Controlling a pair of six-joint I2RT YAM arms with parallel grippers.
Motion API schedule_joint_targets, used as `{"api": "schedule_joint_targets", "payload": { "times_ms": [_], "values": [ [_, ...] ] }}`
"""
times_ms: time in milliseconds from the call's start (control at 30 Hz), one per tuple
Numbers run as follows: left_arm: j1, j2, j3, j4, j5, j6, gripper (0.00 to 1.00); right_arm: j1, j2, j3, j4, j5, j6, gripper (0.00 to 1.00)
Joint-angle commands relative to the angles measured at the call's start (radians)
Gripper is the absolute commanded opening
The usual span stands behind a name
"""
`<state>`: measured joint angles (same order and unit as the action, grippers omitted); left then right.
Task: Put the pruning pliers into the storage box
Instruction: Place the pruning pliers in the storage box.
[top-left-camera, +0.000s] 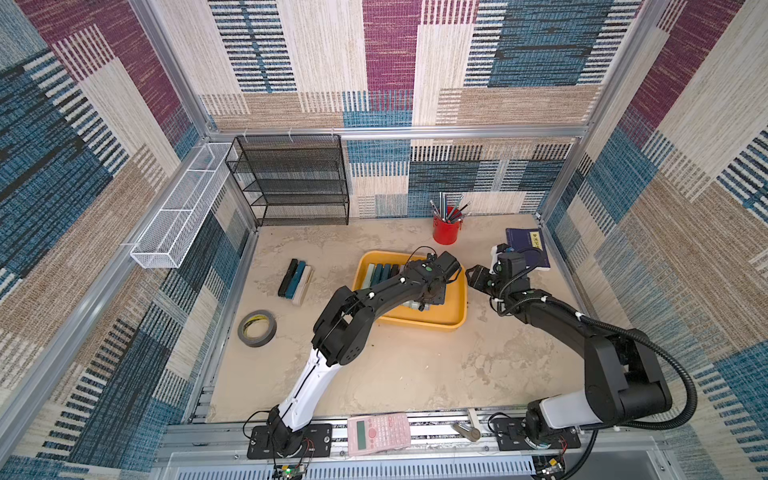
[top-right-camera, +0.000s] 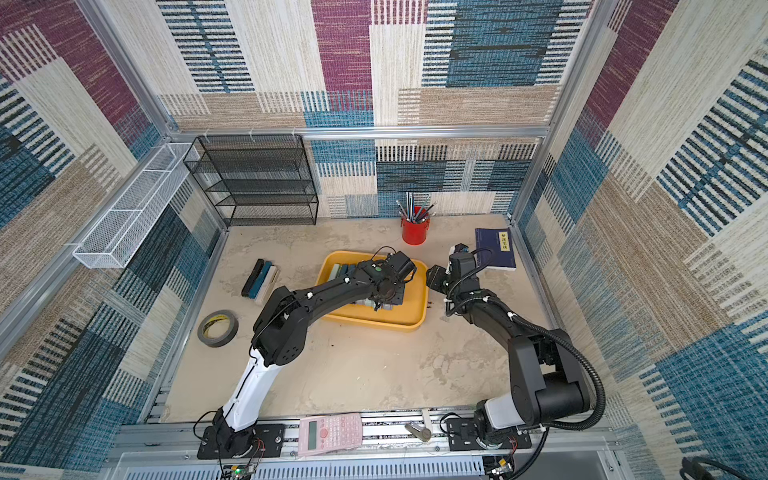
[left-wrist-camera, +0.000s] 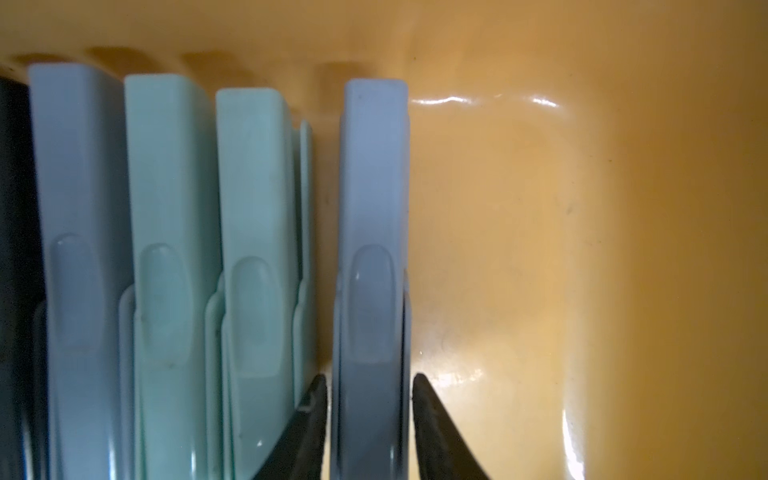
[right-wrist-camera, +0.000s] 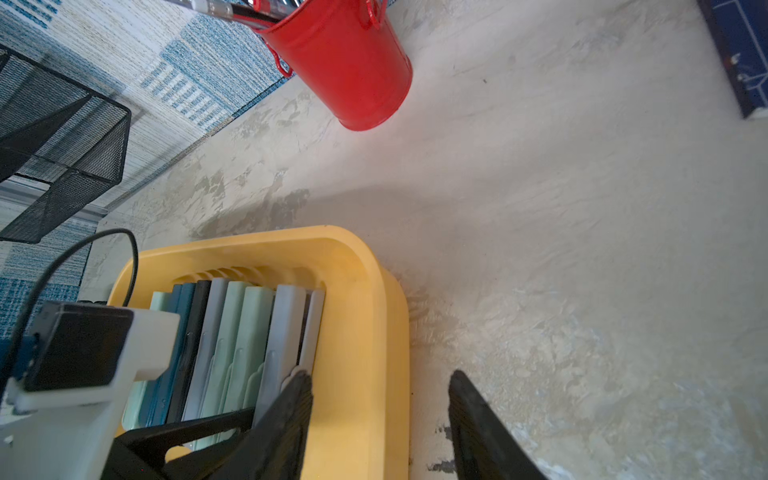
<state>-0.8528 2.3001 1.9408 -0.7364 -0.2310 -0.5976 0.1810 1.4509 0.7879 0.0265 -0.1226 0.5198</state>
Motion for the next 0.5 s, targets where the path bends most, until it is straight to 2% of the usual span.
{"api": "schedule_joint_targets", "payload": {
  "times_ms": [0, 167, 200, 233, 367, 467],
  "values": [
    [0.003, -0.02, 0.007, -0.016, -0.004, 0.032, 0.39, 0.001, -0.007, 0.01, 0.011, -0.001, 0.003, 0.55],
    [0.003, -0.082, 0.005, 0.021, 0.025, 0.108, 0.46, 0.002, -0.017, 0.029, -0.017, 0.023, -0.037, 0.54],
    [0.003, -0.102, -0.008, 0.039, 0.028, 0.121, 0.54, 0.003, -0.021, 0.032, -0.025, 0.038, -0.046, 0.54],
    [0.003, -0.121, -0.02, 0.055, 0.024, 0.132, 0.58, 0.003, -0.025, 0.037, -0.033, 0.049, -0.053, 0.54],
    [0.024, -0.201, -0.061, 0.073, 0.004, 0.163, 0.6, 0.022, -0.043, 0.064, -0.062, 0.072, -0.088, 0.55],
    [0.079, -0.288, -0.143, 0.102, 0.001, 0.175, 0.61, 0.068, -0.04, 0.1, -0.093, 0.104, -0.113, 0.55]
  ]
}}
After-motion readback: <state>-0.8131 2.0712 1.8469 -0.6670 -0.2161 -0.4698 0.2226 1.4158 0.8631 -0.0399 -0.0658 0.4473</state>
